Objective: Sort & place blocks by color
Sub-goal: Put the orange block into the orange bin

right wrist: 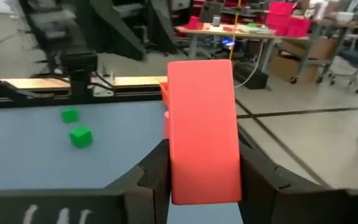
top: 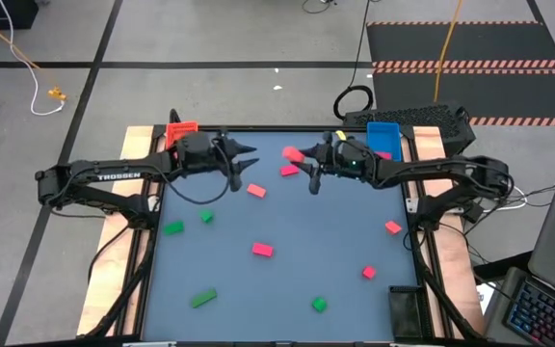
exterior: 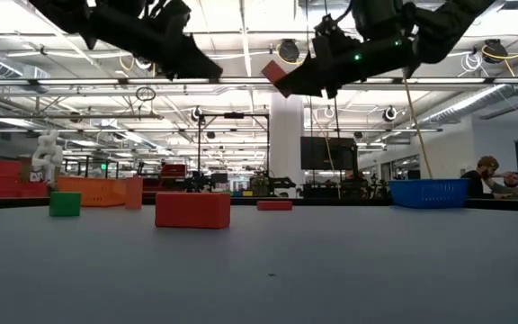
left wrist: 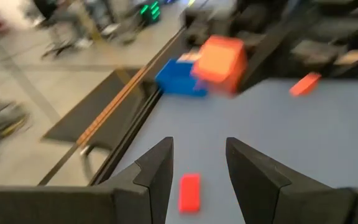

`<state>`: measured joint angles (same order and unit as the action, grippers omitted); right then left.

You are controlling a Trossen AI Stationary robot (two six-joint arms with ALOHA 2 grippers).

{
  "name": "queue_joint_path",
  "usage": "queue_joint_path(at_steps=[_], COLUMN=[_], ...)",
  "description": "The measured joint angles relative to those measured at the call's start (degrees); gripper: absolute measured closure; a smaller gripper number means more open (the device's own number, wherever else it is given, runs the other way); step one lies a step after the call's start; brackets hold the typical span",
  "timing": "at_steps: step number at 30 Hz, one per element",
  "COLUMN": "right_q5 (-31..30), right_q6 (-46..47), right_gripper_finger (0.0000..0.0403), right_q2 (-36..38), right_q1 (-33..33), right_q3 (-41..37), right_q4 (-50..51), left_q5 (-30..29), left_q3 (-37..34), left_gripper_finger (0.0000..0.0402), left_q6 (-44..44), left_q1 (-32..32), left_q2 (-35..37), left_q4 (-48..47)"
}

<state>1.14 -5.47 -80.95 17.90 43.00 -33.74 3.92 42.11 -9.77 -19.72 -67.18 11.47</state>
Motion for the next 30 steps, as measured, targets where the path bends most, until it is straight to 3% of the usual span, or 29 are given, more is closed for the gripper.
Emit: queue_joint_path(at_steps=[6, 8, 15, 25, 30], right_q5=[9.6, 9.8, 11.5, 11.0, 10.9], right_q6=[-1.2, 0.5, 2.5, 2.2, 1.5], right_gripper_finger=[0.0282, 0.0282, 0.0282, 0.0282, 0.0282], right_q2=[-4.9, -6.5, -7.8, -7.7, -7.7], right_q1=[0.1, 0.1, -2.8, -4.9, -4.9], right_q3=[0.0, -0.1, 0.0, -0.1, -0.1], right_q4=[-6.4, -9.7, -12.6, -13.1, -13.2], left_q5=[14.9, 16.8, 9.9, 9.0, 9.0], left_q3=[-1.7, -2.9, -6.7, -6.6, -6.6], left_gripper_finger=[0.0252, 0.0252, 0.0237, 0.0116, 0.0076], left_q6=[0.8, 0.3, -3.5, -2.6, -0.3], left_q1=[0.3, 1.6, 4.3, 5.2, 5.3], left_q2=[-0.1, -1.6, -4.3, -4.6, -7.9], left_q4=[9.9, 13.1, 17.0, 19.7, 25.2])
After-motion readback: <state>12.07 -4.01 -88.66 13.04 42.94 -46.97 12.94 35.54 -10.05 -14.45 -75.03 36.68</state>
